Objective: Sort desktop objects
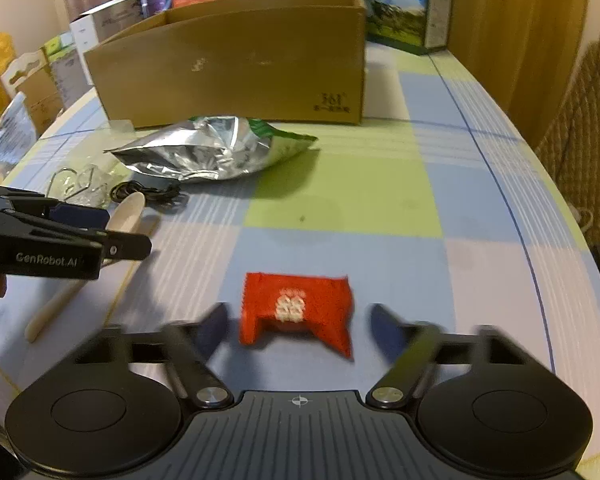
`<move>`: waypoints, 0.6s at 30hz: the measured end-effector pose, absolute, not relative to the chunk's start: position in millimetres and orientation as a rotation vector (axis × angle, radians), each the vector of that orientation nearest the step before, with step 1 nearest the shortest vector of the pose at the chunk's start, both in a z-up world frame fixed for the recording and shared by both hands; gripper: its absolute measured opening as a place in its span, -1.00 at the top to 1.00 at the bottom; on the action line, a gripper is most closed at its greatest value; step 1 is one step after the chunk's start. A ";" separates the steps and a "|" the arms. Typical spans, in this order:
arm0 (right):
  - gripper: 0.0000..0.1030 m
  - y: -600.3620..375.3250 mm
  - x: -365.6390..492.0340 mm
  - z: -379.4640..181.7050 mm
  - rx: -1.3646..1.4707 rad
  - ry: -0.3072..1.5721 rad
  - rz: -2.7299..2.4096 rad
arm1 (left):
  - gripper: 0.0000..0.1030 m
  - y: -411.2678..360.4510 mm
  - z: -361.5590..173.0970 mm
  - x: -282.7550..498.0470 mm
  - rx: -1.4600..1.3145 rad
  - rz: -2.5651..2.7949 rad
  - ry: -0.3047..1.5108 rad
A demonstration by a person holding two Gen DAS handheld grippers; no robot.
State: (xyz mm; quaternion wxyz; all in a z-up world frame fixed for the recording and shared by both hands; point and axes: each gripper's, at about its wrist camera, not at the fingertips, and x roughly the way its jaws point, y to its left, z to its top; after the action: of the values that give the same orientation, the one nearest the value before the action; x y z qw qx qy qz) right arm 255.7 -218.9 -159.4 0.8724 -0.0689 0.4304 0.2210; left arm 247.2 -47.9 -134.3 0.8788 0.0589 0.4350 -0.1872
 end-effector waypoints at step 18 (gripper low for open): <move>-0.64 -213.8 254.8 -157.2 -0.041 0.884 0.420 | 0.48 -42.7 -134.5 236.1 0.126 -0.369 0.877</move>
State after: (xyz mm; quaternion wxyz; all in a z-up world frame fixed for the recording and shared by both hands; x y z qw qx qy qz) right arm 254.8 -213.8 -157.2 0.8823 -0.0196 0.4247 0.2019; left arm 236.1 -42.7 -134.5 0.8870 0.0605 0.4220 -0.1775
